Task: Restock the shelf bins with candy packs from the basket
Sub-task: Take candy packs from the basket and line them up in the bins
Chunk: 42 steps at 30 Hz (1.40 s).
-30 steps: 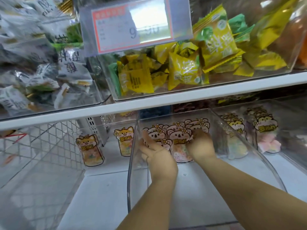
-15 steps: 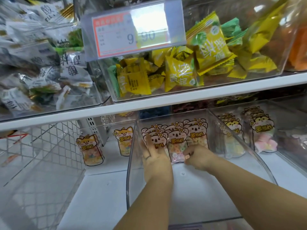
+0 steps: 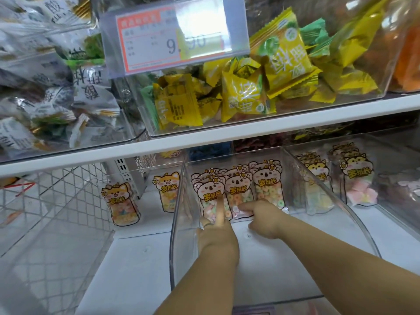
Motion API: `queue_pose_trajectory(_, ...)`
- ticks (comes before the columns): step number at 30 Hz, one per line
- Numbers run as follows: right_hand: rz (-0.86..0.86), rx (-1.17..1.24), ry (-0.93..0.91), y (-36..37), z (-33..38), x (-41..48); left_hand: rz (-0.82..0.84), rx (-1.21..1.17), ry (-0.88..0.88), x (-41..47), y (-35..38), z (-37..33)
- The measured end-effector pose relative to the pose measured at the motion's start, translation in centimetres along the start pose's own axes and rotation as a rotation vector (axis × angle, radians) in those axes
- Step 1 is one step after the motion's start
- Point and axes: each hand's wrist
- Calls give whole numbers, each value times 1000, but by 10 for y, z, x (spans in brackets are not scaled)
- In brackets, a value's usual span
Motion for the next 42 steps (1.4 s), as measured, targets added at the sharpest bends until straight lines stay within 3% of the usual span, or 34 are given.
queue_pose_trajectory(10, 63, -182, -45, -6, 6, -12, 123, 288, 32, -4, -10, -5)
queue_pose_trajectory(19, -11, -172, -100, -31, 16, -43, 178, 130, 55, -34, -40, -4)
queue_pose_trajectory(21, -49, -145, -136, -40, 24, -62, 125, 19, 68, -50, -51, -2)
queue_pose_trajectory(29, -336, 123, -338, -45, 66, -196, -341, -411, 244, -177, -76, 39)
queue_pose_trajectory(32, -259, 225, -357, -13, 68, -246, -373, -515, 233, -229, -47, 65)
queue_pose_trajectory(35, -88, 209, -305, 41, 58, -281, -305, -644, 85, -270, 7, 92)
queue_pose_trajectory(38, 170, 114, -257, 91, 38, -308, -172, -700, -65, -305, 63, 117)
queue_pose_trajectory(42, 488, -65, -194, 138, 2, -330, 91, -596, -102, -338, 123, 144)
Point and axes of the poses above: each hand's wrist, its own x-axis towards the middle knuckle, its own y-axis out of the palm, z = x × y, and after that the axes turned 9 degrees about -z, right-handed
